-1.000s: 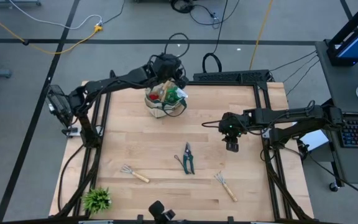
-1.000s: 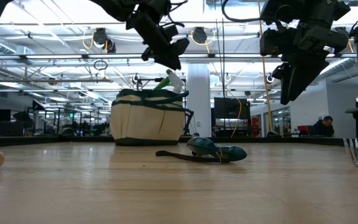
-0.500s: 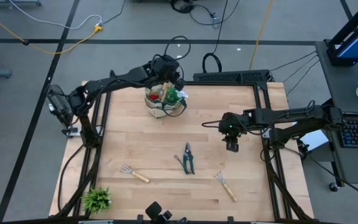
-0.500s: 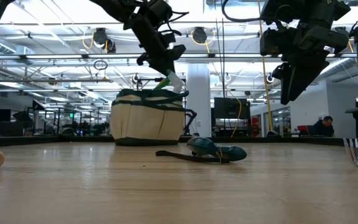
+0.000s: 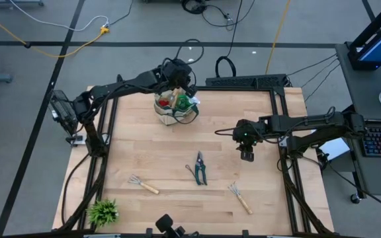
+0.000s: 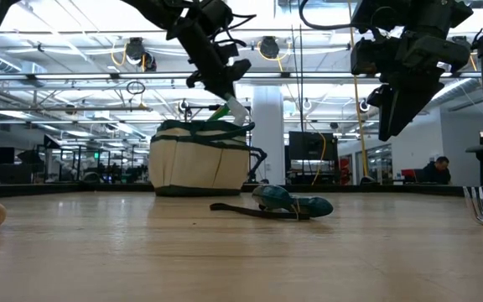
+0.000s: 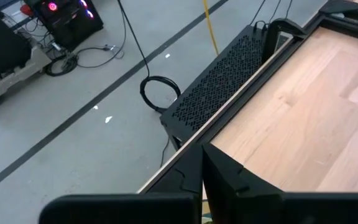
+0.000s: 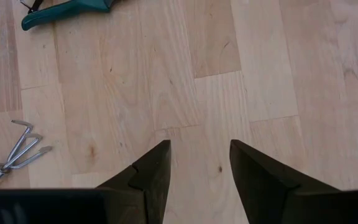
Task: Pick & Place Garden tools in Gardening bag
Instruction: Put the trowel into the gardening bag
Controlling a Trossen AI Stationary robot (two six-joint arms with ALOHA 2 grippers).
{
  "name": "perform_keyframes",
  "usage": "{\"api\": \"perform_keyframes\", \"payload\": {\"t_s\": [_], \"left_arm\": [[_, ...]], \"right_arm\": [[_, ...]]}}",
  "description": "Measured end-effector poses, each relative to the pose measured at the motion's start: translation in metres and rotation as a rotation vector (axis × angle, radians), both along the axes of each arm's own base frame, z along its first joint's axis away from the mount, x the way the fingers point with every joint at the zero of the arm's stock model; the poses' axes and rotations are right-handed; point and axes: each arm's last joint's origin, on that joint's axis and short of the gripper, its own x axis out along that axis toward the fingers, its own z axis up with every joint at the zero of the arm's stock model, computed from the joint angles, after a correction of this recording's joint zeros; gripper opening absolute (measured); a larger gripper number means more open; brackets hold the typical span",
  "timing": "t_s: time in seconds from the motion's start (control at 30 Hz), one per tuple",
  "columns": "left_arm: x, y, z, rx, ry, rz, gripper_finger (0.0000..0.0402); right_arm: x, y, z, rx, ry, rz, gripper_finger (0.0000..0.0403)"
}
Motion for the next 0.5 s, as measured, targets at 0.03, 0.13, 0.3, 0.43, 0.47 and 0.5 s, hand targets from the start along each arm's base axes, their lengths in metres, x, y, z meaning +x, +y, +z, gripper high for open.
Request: {"api": "perform_keyframes", "payload": {"t_s": [0.03,0.13,0.3,0.43,0.47,0.5], "left_arm": [[-0.0002,-0.0001,-0.0003,-0.001,0.004,-0.001,0.0013],[-0.0001,-0.0001,-0.0002,0.001,0.005,-0.006,0.0004],[0.0006,-0.001,-0.0005,-0.016,0.001,-0.045,0.0003],[0.0008,-0.0013,-0.0007,-0.016,0.007,-0.062,0.0004],[0.0004,-0.0015,-0.0012,-0.019,0.012,-0.062,0.0003],[-0.0001,-0.0018,-0.002,-0.026,0.021,-0.061,0.0002]], "right_arm": [[0.0,0.0,-0.0001,0.002,0.001,-0.004,0.0155],[0.0,0.0,0.0,0.007,0.001,-0.013,0.0155],[0.0,0.0,-0.0001,0.012,0.002,-0.023,0.0155],[0.0,0.0,-0.0001,0.012,0.002,-0.023,0.0155],[0.0,0.0,-0.0001,0.012,0.002,-0.023,0.0155],[0.0,0.0,-0.0001,0.012,0.002,-0.023,0.0155]]}}
